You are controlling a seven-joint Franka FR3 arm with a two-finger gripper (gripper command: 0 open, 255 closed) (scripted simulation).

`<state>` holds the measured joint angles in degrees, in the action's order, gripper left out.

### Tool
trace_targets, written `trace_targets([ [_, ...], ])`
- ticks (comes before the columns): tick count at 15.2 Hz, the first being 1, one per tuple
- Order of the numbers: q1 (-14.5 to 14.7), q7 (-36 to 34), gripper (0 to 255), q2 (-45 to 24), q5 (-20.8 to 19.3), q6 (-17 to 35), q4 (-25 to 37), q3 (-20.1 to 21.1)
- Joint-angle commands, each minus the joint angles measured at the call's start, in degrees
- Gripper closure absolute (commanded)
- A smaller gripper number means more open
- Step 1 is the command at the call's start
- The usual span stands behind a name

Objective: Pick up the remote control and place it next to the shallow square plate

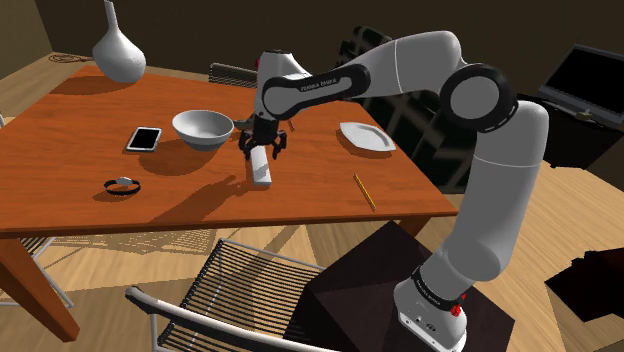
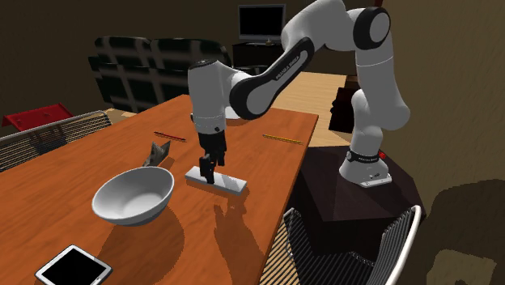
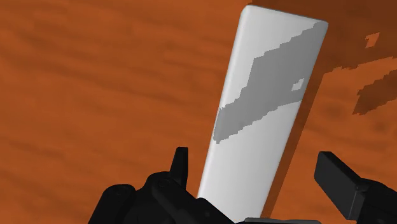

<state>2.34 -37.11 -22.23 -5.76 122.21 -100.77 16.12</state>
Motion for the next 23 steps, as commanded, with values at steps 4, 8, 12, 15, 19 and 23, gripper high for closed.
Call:
trace_targets([
  [4,0.28,-0.45,0,-1.89,-0.66,2.77,-0.92,-0.29],
  [8,0.29,-0.46,0,-1.91,-0.66,2.77,-0.90,-0.29],
  [12,0.29,-0.46,255,-1.91,-0.66,2.76,-0.90,-0.29],
  [15,0.29,-0.46,255,-1.91,-0.66,2.74,-0.88,-0.29],
  [19,0.29,-0.46,255,-1.90,-0.66,2.74,-0.89,-0.29],
  [23,0.20,-0.31,255,-1.15,-0.40,1.52,-0.39,-0.16],
])
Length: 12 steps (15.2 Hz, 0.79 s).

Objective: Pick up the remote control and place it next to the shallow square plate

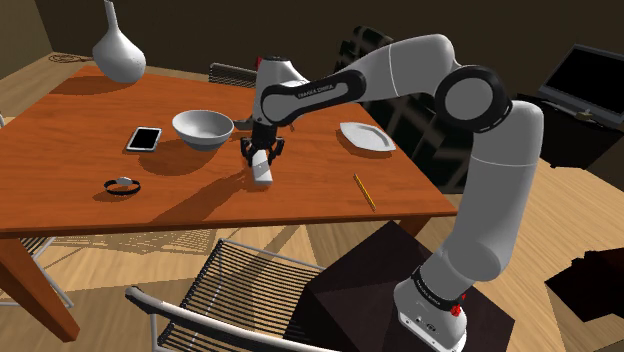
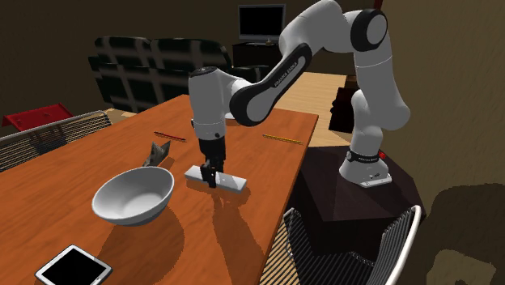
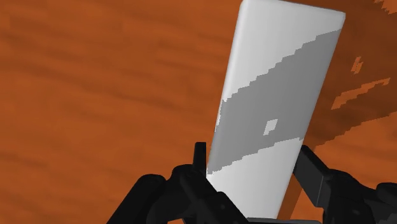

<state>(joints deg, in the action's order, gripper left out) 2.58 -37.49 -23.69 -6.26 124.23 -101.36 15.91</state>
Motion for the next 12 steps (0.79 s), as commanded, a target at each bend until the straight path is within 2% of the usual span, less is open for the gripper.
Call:
trace_targets([
  [1,-0.08,0.14,255,0.66,0.23,-1.13,0.50,0.11],
  [12,-0.36,0.79,255,3.93,1.40,-8.33,4.55,0.62],
])
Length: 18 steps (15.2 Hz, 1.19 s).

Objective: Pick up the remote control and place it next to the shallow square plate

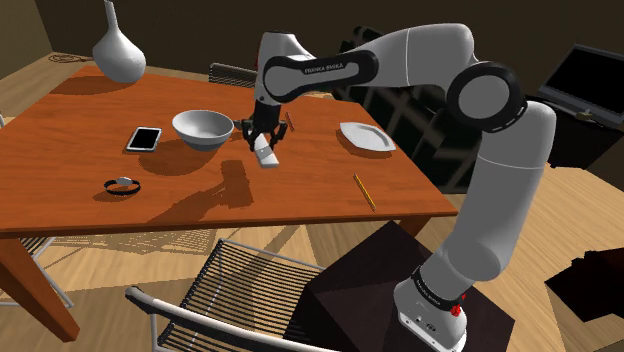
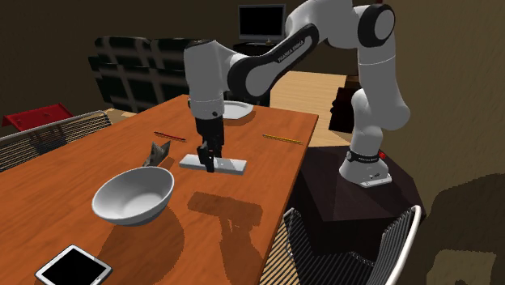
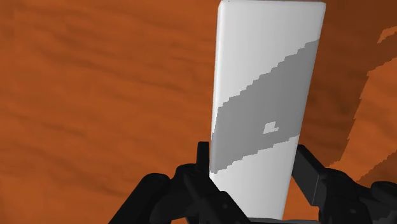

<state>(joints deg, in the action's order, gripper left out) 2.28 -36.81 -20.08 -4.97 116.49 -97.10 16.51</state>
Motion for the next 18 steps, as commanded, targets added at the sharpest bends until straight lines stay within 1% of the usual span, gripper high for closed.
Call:
trace_targets([
  [1,-0.08,0.15,255,0.55,0.20,-1.27,0.75,0.06],
  [4,-0.10,0.27,255,1.18,0.42,-3.30,2.17,0.16],
  [11,-6.33,9.38,255,4.46,2.13,-2.13,-2.11,-2.46],
  [18,-12.06,18.39,255,5.21,3.14,-2.11,-2.87,-5.48],
])
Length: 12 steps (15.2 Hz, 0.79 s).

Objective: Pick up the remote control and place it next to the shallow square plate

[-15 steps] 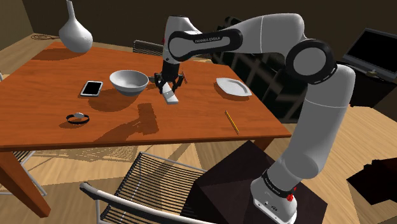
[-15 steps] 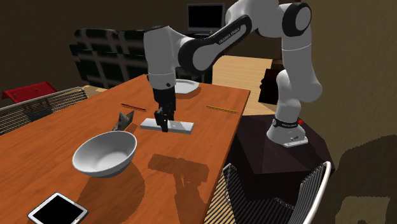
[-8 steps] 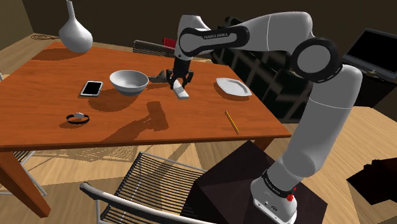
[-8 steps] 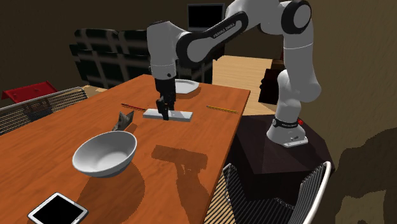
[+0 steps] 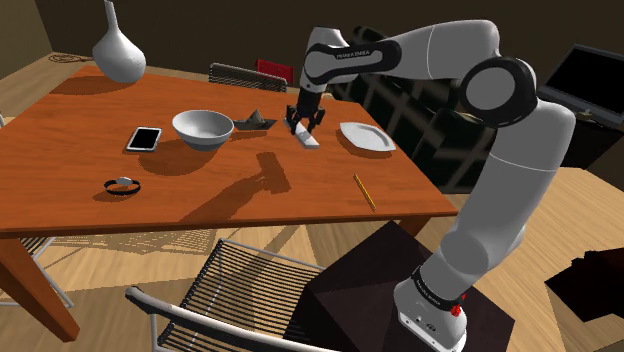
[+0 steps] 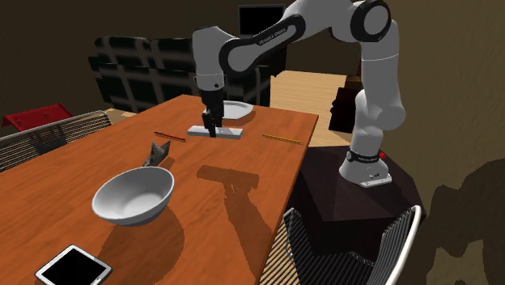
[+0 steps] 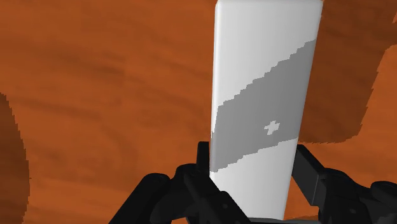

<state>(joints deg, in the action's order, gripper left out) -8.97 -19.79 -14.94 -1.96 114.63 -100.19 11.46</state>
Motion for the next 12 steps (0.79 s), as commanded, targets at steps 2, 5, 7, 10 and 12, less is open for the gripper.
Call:
trace_targets([
  [2,-2.37,3.89,255,-0.17,0.33,-0.43,0.64,-1.32],
  [5,-4.67,7.62,255,-0.91,0.57,-0.86,1.79,-2.65],
  [7,-6.19,10.05,255,-1.66,0.71,-1.27,2.92,-3.51],
  [10,-8.44,13.62,255,-3.16,0.89,-2.05,5.18,-4.74],
  [12,-8.55,13.80,255,-3.45,0.87,-1.40,4.81,-4.81],
])
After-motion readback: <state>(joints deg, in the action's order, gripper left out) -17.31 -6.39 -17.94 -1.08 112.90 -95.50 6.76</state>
